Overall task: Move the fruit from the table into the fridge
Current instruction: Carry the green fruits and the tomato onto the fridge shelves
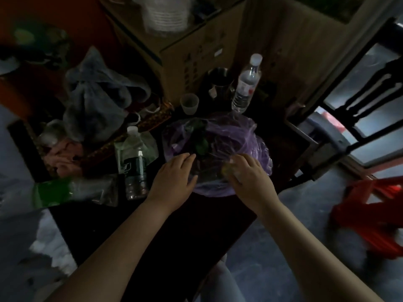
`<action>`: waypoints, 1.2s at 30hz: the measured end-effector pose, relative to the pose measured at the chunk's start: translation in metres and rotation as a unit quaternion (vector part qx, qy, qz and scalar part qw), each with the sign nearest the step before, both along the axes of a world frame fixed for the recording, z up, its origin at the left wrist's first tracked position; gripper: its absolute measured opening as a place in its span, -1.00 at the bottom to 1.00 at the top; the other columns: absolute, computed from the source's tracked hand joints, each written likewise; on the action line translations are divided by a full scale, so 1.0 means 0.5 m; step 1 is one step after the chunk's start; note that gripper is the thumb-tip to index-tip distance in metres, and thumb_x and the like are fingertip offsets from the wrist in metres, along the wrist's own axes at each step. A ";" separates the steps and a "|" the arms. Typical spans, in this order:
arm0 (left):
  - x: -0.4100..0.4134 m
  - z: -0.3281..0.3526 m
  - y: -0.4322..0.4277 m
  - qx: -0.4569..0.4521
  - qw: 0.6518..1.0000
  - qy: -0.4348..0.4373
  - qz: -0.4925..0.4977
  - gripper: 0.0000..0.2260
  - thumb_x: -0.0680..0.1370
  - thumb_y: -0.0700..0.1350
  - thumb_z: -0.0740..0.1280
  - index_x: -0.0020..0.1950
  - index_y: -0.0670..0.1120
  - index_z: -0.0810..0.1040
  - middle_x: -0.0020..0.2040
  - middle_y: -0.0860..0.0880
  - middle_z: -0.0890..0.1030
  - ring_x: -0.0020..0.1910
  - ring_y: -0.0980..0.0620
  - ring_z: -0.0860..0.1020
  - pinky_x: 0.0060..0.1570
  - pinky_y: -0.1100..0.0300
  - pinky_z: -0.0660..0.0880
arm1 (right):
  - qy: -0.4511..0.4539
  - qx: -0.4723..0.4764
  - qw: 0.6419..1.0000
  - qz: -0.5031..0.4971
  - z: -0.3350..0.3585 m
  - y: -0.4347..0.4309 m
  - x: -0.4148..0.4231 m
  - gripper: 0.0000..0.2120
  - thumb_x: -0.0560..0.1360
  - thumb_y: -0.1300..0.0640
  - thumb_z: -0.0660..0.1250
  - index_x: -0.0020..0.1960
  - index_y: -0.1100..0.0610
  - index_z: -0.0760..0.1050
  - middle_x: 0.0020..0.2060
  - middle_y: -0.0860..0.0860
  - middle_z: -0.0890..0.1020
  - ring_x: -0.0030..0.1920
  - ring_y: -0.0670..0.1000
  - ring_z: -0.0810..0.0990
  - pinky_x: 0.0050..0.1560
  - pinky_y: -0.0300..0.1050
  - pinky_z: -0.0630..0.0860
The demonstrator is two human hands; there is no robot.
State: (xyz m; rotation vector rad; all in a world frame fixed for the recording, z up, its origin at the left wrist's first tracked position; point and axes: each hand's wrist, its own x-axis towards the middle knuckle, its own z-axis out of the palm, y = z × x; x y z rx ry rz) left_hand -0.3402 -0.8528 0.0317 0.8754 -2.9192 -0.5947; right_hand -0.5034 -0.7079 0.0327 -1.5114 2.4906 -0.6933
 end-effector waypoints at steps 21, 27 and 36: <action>-0.219 -0.192 -0.108 0.099 0.989 -0.004 0.109 -0.47 0.56 -0.04 0.29 0.49 -0.03 0.19 0.48 -0.06 0.21 0.40 -0.10 0.25 0.28 0.07 0.32 | -0.042 0.068 0.983 0.168 -0.163 -0.337 -0.222 -0.60 0.55 0.18 0.22 0.38 0.11 0.34 0.32 0.06 0.39 0.31 0.10 0.34 0.19 -0.01 0.42; -0.174 -0.196 -0.107 0.112 0.982 0.016 0.148 -0.47 0.55 -0.04 0.31 0.48 0.01 0.20 0.46 -0.01 0.20 0.37 -0.07 0.30 0.25 0.07 0.38 | 0.001 0.100 0.966 0.239 -0.188 -0.411 -0.215 -0.54 0.53 0.15 0.27 0.40 0.10 0.28 0.32 0.10 0.33 0.32 0.15 0.31 0.15 0.04 0.46; -0.131 -0.180 -0.101 0.112 0.975 0.027 0.188 -0.48 0.56 -0.05 0.31 0.47 0.01 0.19 0.44 0.02 0.22 0.37 -0.03 0.28 0.28 0.08 0.36 | 0.019 0.112 0.966 0.233 -0.195 -0.440 -0.185 -0.51 0.44 0.04 0.41 0.28 0.10 0.29 0.23 0.09 0.42 0.21 0.15 0.40 -0.04 0.02 0.44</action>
